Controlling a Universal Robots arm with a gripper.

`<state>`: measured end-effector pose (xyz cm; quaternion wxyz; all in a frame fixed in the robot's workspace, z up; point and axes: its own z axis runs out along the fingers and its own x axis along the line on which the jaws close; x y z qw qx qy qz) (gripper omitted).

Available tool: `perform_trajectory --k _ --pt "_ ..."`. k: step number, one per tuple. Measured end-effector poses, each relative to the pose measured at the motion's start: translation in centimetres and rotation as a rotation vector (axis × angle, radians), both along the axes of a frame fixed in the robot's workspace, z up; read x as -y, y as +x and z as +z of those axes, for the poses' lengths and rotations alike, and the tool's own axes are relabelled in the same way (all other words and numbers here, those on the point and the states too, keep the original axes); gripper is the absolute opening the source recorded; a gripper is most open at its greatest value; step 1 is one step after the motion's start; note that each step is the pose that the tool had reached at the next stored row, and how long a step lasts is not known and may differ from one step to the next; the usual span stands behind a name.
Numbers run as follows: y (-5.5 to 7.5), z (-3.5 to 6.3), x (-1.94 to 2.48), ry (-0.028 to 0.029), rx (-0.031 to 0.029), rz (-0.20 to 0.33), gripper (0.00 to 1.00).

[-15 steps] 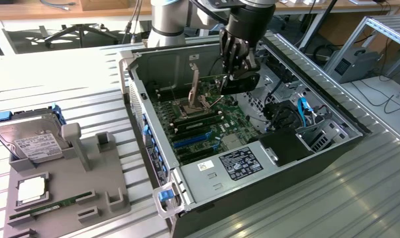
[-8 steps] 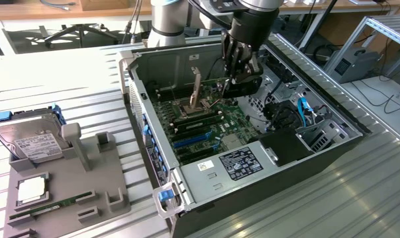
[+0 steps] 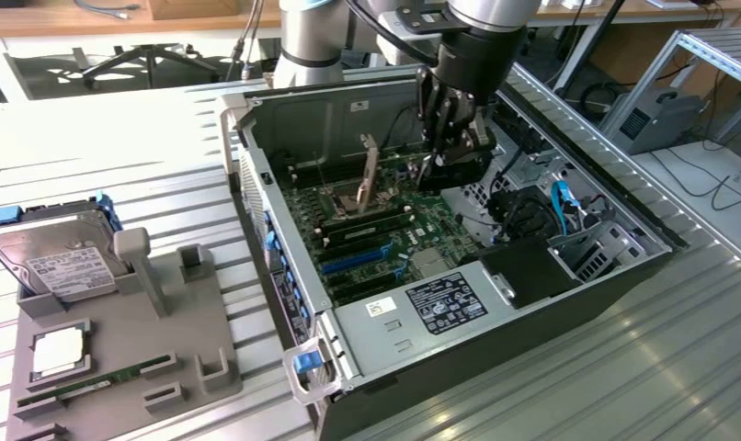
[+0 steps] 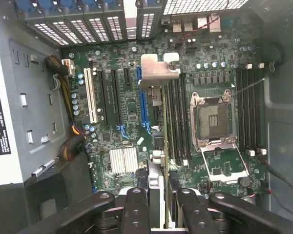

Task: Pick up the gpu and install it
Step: 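Insert the gpu into the slot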

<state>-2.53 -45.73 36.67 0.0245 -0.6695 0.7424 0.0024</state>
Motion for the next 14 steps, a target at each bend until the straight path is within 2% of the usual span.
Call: perform_trajectory --k 7,14 --pt "0.01 -0.11 0.27 -0.0001 0.0 0.0 0.27" --pt "-0.21 -0.25 0.34 -0.0002 0.0 0.0 0.27"
